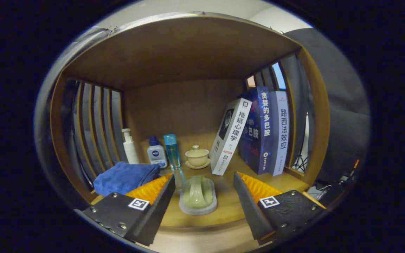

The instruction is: Pull open the drawer, take out the items inside it, and place them on the countertop above the cabinet.

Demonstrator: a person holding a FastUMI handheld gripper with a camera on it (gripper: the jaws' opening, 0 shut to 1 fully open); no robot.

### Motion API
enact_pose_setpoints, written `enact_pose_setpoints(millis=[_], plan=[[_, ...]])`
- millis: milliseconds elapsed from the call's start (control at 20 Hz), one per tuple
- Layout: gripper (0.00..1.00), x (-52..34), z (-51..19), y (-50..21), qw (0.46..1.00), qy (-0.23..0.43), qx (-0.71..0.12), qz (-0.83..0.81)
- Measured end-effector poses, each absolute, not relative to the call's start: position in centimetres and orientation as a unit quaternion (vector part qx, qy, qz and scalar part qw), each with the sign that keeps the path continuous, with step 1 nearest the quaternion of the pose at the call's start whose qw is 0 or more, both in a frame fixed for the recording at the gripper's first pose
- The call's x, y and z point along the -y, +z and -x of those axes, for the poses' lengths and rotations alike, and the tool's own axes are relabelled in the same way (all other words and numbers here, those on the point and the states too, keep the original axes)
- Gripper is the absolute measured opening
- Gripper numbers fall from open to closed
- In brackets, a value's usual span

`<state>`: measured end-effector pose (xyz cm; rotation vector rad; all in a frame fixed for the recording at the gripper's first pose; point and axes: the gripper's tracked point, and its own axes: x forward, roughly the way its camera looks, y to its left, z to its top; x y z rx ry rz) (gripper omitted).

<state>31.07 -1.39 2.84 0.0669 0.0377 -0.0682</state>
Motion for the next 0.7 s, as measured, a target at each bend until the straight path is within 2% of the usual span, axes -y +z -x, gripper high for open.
enact_pose_setpoints(millis=[700], plan=[[0.98, 0.2, -12.8, 7.8, 0.999, -0.003, 0.023, -0.023]])
